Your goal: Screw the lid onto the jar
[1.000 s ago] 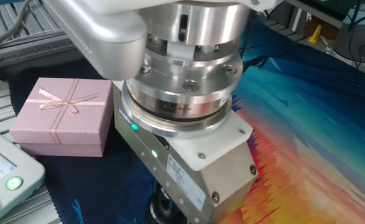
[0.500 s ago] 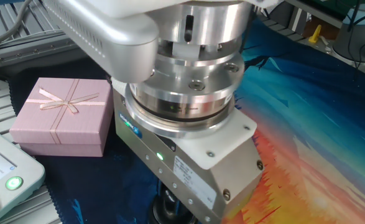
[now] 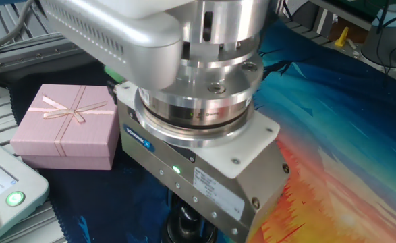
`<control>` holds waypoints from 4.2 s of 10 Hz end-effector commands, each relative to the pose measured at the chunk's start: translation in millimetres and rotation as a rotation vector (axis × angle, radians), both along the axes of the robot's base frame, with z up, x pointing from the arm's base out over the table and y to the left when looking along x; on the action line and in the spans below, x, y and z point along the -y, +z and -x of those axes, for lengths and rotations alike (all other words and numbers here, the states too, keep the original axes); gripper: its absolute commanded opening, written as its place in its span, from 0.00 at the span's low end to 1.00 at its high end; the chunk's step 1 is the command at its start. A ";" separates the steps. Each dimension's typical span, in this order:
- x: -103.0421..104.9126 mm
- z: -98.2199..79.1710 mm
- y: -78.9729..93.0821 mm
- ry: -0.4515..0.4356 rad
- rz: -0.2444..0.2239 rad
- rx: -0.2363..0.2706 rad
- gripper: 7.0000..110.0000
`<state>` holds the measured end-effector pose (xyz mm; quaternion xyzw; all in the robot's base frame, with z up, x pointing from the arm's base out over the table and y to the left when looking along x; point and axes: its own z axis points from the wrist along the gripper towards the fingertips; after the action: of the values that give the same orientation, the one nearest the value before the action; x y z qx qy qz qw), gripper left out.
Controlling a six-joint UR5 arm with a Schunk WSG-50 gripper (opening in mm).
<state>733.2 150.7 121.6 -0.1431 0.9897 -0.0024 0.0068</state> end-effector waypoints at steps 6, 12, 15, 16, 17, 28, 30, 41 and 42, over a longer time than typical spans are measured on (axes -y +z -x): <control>-6.4 -10.6 3.1 0.586 0.008 0.041 0.36; -15.6 -5.5 -6.7 0.781 0.013 0.085 0.36; -14.0 -6.3 -7.6 0.791 0.017 0.097 0.36; -13.2 -6.3 -7.5 0.790 0.023 0.101 0.36; -11.6 -4.9 -9.5 0.785 0.028 0.106 0.15; 5.9 -7.6 -11.0 0.606 0.075 0.097 0.00; 9.0 -10.0 -10.4 0.591 0.078 0.090 0.00; 10.0 -11.7 -9.7 0.114 0.027 0.086 0.00; 10.7 -13.0 -9.5 0.070 0.027 0.092 0.00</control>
<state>743.4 141.9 110.6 -0.2425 0.9688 -0.0245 0.0447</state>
